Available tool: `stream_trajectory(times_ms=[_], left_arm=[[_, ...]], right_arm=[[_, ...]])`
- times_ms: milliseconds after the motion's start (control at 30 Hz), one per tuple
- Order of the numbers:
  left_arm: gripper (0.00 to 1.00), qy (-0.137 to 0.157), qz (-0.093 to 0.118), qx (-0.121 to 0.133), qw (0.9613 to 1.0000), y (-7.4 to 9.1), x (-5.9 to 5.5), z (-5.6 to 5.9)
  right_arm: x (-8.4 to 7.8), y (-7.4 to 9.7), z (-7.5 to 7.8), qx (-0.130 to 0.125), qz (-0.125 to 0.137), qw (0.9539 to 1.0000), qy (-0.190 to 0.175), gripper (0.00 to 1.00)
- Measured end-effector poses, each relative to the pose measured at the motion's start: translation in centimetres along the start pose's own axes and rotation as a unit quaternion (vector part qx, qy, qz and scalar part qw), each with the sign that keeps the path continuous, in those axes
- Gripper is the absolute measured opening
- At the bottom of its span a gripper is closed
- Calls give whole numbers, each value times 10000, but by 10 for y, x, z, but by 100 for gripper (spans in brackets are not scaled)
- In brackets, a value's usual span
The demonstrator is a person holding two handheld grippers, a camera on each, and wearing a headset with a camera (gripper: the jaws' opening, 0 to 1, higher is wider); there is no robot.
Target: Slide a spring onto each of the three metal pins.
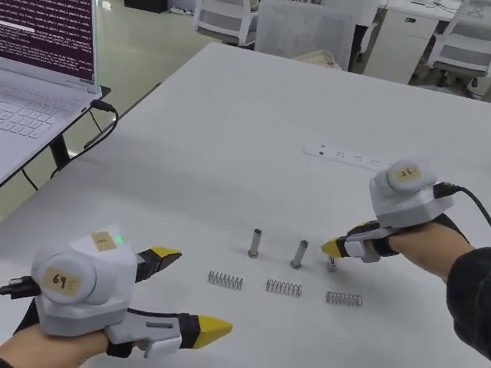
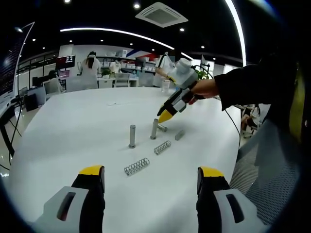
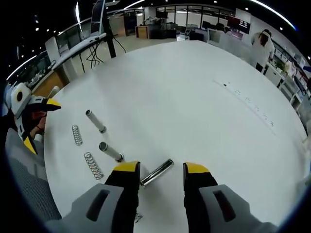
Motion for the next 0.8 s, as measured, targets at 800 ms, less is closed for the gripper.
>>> stream_trajectory(times_ms=[800], left_arm=[[73,89,67,-17,9999,-1,-2,-1]], right_arm=[[-2,-22,-2,28,-668,9977,-84,19]])
Point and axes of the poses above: the centre of the closed fingertips' face, and the gripper's own axes: y roughly backward along the fingers, z roughly to its right, x roughly out of its top, the point moved 10 cm from there along y, roughly backward along the fingers, and after that the axes turned 11 degrees about y, right-handed, at the moved point
